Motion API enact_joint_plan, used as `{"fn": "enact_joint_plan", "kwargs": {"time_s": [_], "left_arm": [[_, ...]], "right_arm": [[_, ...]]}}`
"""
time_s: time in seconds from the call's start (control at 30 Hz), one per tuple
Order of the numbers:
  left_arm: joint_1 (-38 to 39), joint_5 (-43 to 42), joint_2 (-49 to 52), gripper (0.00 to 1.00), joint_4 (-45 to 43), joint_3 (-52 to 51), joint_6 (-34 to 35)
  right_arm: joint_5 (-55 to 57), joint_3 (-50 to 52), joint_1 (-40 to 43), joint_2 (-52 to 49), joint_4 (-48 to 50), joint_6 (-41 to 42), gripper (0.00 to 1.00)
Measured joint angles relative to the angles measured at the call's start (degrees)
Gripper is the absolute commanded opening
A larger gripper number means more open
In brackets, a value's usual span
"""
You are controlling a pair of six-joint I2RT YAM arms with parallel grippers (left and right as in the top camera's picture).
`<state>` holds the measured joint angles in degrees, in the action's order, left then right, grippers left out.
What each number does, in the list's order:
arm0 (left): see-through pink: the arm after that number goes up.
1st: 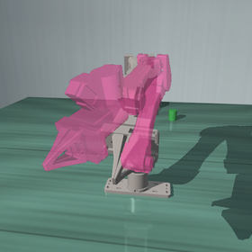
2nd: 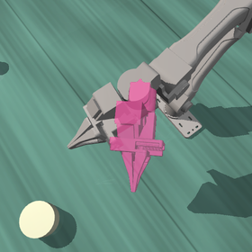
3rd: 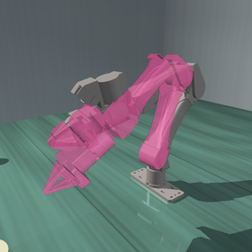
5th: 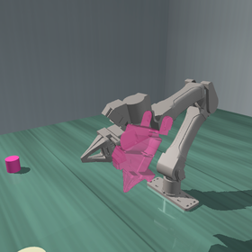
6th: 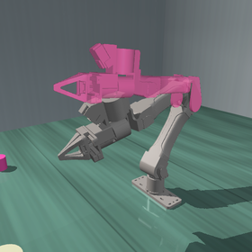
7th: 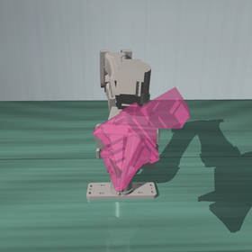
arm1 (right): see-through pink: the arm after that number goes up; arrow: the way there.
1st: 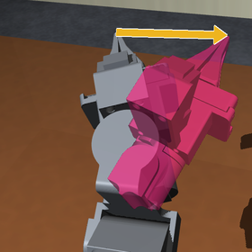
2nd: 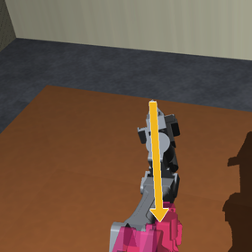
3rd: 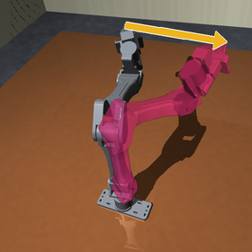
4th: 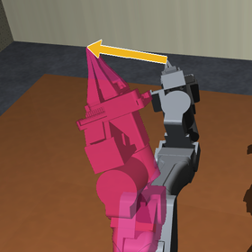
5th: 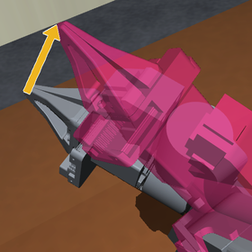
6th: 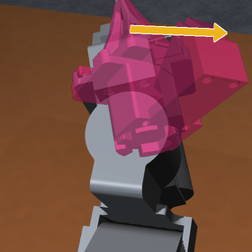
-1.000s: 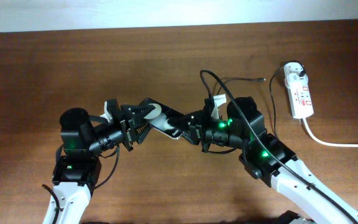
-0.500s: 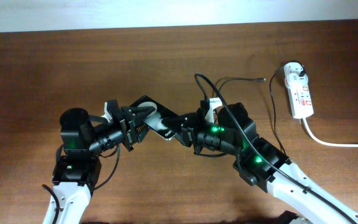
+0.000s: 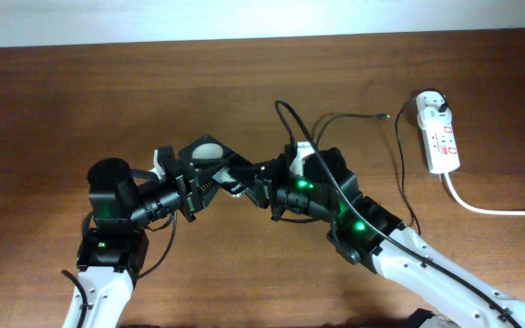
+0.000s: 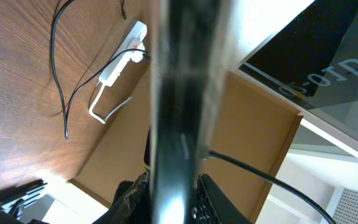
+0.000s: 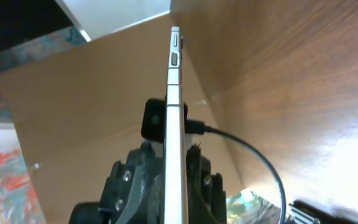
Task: Plug charger to phone and switch on socket
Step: 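Regrasp the phone with the left gripper from the right gripper, then open the right gripper and withdraw it from the phone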
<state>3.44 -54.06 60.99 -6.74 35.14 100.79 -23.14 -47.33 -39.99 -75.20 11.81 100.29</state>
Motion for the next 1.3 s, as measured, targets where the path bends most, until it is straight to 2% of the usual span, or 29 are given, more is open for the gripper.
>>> {"fn": "enact_joint_plan", "kwargs": {"time_s": [0.3,0.57,0.9,1.13,1.3], "left_arm": [[-0.02,2.08,0.0,0.27,0.04,0.0,-1.75],[-0.02,3.37,0.0,0.25,0.04,0.0,-7.89],[-0.02,3.52,0.04,0.09,0.37,0.0,-10.34],[-0.02,3.72,0.04,0.06,0.48,0.0,-10.38],[0.0,4.39,-0.09,0.05,4.33,0.13,-10.38]], "right_arm": [[-2.16,0.0,-0.46,0.0,0.24,-0.09,0.04],[-2.89,0.0,-0.46,0.0,0.22,-1.7,0.04],[-2.86,0.0,-0.44,0.02,0.63,-1.75,0.04],[-3.04,0.0,-0.37,0.02,0.63,-1.22,0.04],[-3.8,0.17,-0.35,-0.17,-0.63,-0.48,0.17]]}}
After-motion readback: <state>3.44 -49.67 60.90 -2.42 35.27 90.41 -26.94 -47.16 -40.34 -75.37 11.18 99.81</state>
